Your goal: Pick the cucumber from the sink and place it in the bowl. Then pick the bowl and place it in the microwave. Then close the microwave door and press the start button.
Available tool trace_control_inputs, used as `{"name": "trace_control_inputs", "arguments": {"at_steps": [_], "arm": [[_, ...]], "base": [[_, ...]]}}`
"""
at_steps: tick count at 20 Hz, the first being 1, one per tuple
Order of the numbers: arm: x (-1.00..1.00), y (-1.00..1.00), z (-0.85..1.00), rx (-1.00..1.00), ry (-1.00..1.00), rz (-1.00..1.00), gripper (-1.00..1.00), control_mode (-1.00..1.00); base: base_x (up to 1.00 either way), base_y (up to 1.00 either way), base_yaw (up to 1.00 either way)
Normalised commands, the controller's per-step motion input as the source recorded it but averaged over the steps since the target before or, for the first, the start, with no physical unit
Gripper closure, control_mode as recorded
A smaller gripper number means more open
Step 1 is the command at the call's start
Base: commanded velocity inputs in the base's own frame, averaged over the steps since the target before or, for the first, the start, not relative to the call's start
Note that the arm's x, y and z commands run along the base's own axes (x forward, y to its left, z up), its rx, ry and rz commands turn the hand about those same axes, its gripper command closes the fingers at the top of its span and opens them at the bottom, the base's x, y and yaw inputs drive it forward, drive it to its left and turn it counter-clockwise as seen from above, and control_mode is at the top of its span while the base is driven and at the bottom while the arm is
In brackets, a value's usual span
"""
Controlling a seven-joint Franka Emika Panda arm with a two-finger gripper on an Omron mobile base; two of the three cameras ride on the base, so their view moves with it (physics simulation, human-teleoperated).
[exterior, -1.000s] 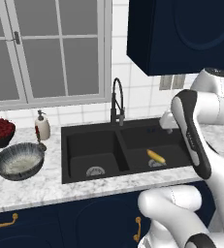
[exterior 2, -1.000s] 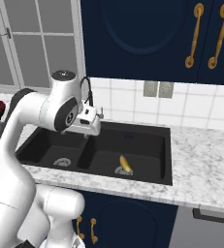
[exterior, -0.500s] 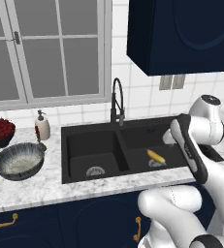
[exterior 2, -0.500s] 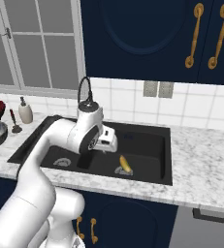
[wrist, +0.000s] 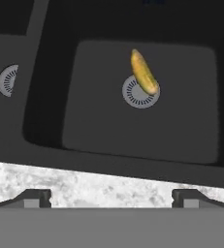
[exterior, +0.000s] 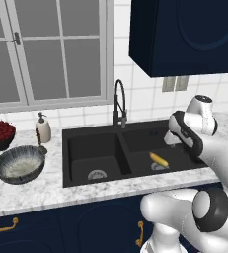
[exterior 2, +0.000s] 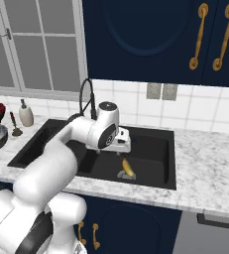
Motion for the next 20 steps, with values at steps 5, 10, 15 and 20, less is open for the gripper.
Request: {"name": "trace_control_inputs", "arguments": {"at_steps": [5, 10, 15, 20], "arm": [[0.48, -0.33, -0.33, 0.00, 0.02, 0.13, -1.00, -1.00], [0.18, -0.06, -0.28, 0.00, -0.01, 0.12, -1.00, -1.00], [0.38, 0.00, -0.38, 0.00, 0.00, 0.09, -1.00, -1.00], [0.40, 0.00, -0.40, 0.00, 0.00, 0.06, -1.00, -1.00]], "base": [[0.00, 0.00, 0.00], [0.00, 0.00, 0.00], [0.00, 0.00, 0.00], [0.00, 0.00, 0.00]]}}
